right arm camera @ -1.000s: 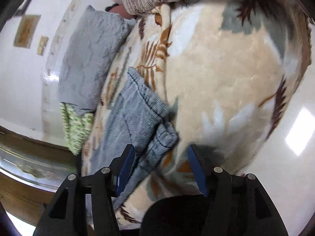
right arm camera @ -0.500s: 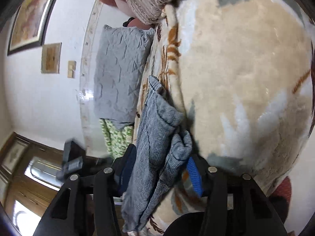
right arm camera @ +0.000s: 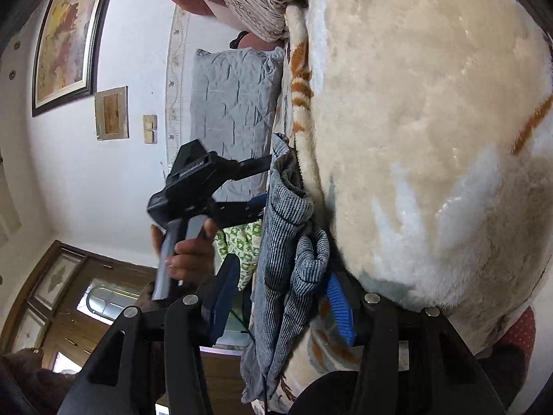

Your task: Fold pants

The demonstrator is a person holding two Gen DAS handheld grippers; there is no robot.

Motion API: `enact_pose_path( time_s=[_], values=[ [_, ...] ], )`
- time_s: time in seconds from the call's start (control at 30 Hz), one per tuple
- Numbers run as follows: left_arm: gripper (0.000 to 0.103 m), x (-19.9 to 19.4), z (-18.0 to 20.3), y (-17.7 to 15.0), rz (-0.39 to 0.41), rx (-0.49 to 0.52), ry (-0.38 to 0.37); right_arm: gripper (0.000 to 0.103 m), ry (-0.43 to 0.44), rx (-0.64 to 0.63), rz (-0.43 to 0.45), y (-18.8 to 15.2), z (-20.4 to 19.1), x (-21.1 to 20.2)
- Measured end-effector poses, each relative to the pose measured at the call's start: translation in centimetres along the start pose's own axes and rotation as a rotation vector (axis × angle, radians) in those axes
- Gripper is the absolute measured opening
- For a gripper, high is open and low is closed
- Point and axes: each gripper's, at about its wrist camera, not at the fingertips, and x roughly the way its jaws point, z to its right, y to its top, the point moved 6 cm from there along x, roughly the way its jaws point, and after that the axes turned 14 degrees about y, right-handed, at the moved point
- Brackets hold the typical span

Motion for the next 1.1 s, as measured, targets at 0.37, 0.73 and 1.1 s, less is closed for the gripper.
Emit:
enact_pose_path(
  time_s=[0.37, 0.73, 1.1],
  values=[
    [0.079, 0.3, 4.3, -1.4, -0.006, 0.276, -0.112, 0.035, 0.04, 0.032, 0.005, 0.3, 0.2, 0.8],
    [0.024, 0.6, 5.7, -3.3, 0.096, 0.303, -0.074, 0.015, -0.033, 0.045, 0.018, 0.6, 1.0, 1.0],
    [0.016, -3.4, 5.6, -6.6, 0.213, 0.233, -0.097, 0.016, -0.09, -0.068, -0.017, 0.8, -2.8, 1.9]
  ],
)
